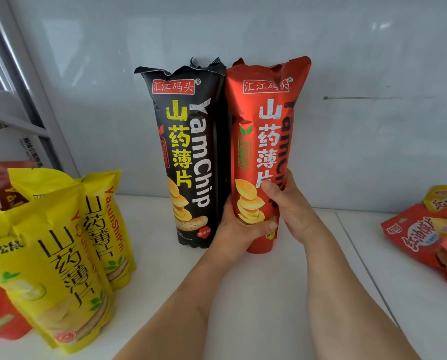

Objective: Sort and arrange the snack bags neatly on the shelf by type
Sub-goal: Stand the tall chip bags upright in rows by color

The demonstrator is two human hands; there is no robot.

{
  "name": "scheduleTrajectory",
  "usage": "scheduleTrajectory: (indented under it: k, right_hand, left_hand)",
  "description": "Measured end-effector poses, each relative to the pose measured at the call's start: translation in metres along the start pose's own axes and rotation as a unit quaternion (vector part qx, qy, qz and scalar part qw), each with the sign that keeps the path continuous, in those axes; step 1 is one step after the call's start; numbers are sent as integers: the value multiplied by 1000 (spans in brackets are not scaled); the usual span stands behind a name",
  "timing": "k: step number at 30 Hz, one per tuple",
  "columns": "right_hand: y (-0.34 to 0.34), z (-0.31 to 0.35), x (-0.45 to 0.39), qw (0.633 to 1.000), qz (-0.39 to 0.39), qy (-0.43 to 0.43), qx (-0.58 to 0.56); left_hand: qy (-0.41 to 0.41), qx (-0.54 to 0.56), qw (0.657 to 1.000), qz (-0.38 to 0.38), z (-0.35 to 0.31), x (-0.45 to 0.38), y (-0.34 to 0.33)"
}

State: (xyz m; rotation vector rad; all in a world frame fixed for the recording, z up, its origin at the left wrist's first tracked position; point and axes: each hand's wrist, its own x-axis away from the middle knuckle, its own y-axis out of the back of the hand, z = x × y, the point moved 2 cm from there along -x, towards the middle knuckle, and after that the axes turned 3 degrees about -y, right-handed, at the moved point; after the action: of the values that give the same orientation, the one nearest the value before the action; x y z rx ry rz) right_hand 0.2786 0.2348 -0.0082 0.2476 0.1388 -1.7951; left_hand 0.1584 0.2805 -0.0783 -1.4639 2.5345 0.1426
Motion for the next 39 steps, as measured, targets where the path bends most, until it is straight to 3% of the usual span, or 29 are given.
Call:
scheduleTrajectory:
  k: [12,21,39]
  right_hand:
    - [9,-1,4,1000,-9,-5,18]
    - [29,1,34,999,-35,1,13]
    - [75,9,41,991,-127,-11,42]
  left_hand:
    - [16,-22,999,21,-6,0,-6]
    - [13,-41,995,85,-16,21,-12]
    - [14,-47,992,113,-17,-5,-60]
